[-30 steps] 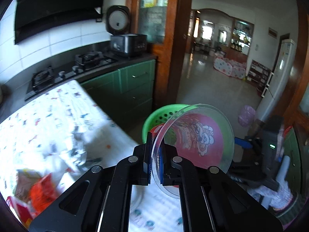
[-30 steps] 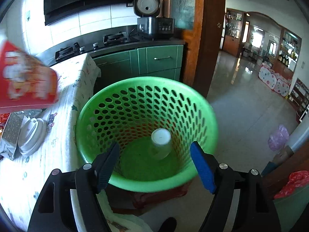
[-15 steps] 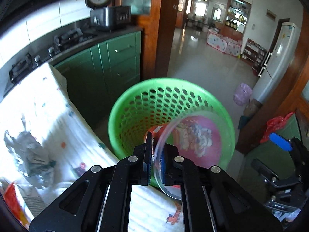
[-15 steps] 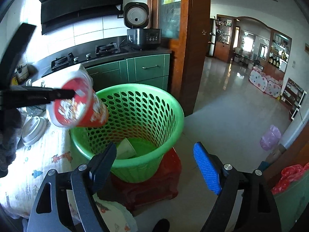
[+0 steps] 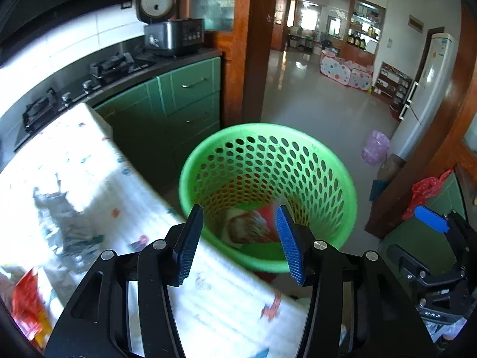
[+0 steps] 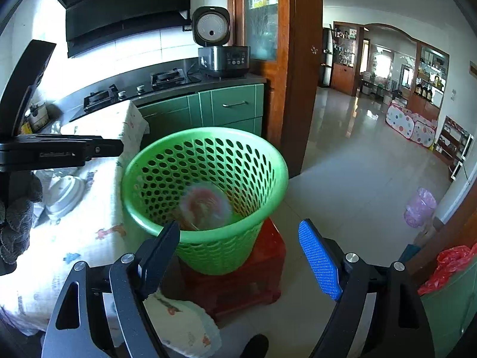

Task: Collect trash
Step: 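Open the left tool to drop the red cup into the basket, then grasp the red-and-gold drink bottle with the left tool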

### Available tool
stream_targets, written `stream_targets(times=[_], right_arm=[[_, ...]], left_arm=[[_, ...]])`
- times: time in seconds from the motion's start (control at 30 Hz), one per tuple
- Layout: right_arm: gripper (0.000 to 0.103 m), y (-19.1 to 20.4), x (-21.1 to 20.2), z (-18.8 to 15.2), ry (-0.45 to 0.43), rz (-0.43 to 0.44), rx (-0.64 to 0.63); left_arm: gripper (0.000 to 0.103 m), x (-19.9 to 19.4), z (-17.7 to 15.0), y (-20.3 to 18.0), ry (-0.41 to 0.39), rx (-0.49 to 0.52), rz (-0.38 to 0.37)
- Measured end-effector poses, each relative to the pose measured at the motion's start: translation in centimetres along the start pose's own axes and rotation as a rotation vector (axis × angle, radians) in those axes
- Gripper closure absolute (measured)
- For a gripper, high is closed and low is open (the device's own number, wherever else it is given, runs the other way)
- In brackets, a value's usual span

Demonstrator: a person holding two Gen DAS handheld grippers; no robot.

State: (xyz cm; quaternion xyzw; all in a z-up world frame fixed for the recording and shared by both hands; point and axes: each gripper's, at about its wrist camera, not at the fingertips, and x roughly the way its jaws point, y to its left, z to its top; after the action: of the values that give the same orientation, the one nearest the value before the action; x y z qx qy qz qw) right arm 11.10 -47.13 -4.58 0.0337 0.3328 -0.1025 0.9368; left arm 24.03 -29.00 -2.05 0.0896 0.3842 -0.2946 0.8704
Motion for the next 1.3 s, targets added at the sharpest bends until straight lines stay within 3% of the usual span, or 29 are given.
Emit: stream_targets(times=[0.3,0.57,0.8,0.93,1.07,1.3], right_arm=[[0.020,5.0,-2.9,0.2,-0.042,0.090,-0.041],[0.019,10.6,-4.0,0.6,-0.055,0.187,-0.105],[0.019,14.8,-4.3,1.4,-0.063,0.263,-0.156],[0.019,16.9,-4.2,1.8,-0.060,0.313,-0.178],[0.019,19.1,-4.2,2.0,-0.058,0.350,-0.216],[0.019,22.8,-4.0,2.8,-0.059,0.399,-0.287]], left_arm=[[0.047,-8.1,-3.8,3.7,-0.059,-0.080,0.111],[0.042,-14.4,-8.2,8.7,-0.119,-0.187,0.302],[0.036,-18.6,-12.1,15.4,-0.121,-0.367,0.462],[0.027,-19.9,-14.6,19.2,-0.102,-0.470,0.557],[0.024,-19.7,-16.2,22.9,-0.059,-0.582,0.589],[0.019,-17.7,-17.5,26.5,0.000,-0.670,0.554]])
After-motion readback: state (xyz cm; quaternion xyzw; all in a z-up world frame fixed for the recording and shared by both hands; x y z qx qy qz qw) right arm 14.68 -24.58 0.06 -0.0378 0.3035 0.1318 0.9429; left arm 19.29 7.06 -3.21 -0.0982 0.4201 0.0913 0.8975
